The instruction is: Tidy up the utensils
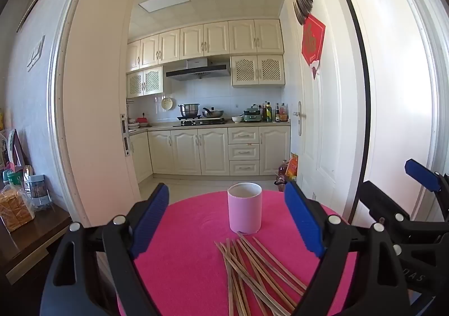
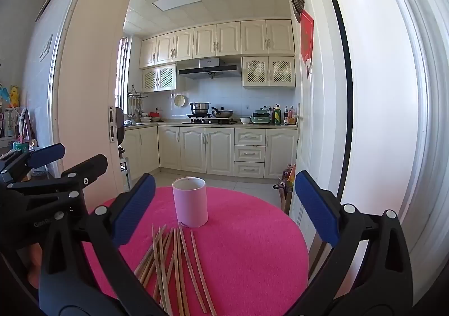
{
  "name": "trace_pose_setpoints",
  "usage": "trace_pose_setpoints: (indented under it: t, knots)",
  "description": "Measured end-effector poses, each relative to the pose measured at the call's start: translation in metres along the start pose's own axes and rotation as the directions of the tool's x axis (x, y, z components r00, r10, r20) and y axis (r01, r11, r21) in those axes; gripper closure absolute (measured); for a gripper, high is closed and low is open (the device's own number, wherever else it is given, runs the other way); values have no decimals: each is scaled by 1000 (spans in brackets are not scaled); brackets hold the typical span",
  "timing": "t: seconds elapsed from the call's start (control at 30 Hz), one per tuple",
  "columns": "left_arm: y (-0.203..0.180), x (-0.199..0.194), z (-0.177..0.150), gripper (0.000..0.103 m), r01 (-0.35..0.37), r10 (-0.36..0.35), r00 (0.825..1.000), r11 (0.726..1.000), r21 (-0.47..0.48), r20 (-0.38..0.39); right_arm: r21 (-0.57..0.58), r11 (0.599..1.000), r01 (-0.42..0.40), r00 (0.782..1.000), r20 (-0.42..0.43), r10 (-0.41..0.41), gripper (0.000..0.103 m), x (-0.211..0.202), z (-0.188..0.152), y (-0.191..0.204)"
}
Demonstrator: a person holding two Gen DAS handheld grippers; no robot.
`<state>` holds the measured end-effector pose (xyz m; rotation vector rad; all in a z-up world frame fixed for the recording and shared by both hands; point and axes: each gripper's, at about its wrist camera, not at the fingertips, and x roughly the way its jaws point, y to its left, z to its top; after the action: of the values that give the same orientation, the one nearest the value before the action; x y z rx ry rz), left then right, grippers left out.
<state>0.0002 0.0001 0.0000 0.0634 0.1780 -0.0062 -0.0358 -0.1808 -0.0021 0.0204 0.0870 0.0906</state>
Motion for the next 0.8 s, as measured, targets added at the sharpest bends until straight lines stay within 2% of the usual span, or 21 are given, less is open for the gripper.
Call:
trace_pose_setpoints:
  t: [0.8]
  knots:
    - [2,0,-3,20,2,-2,1000,1000,1,-3,1,1000,1,1000,1,-1,6,0,0,0]
